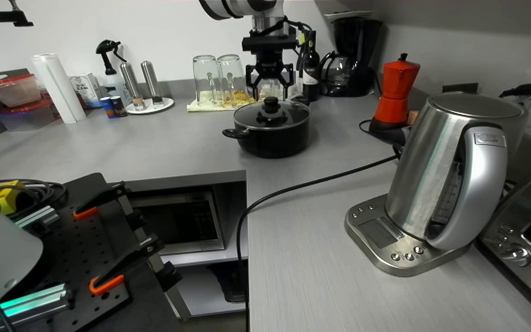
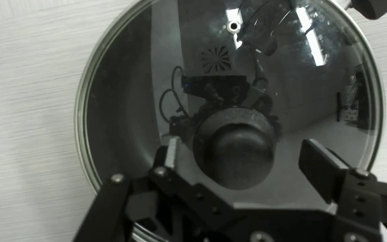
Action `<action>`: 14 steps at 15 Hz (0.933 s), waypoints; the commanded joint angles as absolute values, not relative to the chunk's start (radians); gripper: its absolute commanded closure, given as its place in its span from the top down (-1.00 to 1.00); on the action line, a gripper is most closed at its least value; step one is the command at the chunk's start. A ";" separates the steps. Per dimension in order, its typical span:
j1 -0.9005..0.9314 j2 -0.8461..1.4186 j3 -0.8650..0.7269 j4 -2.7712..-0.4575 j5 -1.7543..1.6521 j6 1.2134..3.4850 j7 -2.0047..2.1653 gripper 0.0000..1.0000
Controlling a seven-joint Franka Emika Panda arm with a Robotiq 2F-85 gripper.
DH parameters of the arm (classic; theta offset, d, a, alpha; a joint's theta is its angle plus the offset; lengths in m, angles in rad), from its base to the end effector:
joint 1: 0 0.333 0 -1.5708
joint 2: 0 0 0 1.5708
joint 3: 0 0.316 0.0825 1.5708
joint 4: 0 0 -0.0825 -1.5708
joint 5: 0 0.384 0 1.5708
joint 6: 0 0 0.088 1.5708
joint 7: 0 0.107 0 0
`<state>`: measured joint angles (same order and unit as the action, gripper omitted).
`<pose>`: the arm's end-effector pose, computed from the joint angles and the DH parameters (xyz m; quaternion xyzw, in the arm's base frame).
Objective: Remove the glass lid from the black pot.
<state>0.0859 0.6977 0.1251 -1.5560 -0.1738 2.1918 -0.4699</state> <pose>0.6863 0.1280 0.2345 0.9281 0.3703 -0.0307 0.0249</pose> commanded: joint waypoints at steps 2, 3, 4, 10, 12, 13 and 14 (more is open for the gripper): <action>0.075 0.719 0.134 -1.513 -0.180 2.178 -0.499 0.02; 0.075 0.720 0.134 -1.511 -0.179 2.177 -0.500 -0.12; 0.074 0.720 0.135 -1.509 -0.179 2.177 -0.500 -0.29; 0.082 0.674 0.132 -1.544 -0.189 2.181 -0.489 -0.50; 0.091 0.624 0.130 -1.587 -0.201 2.191 -0.476 -0.50; 0.100 0.589 0.126 -1.617 -0.214 2.201 -0.465 -0.50; 0.103 0.568 0.126 -1.631 -0.223 2.203 -0.463 -0.50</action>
<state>0.0898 0.6799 0.1270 -1.5500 -0.1872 2.1917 -0.4755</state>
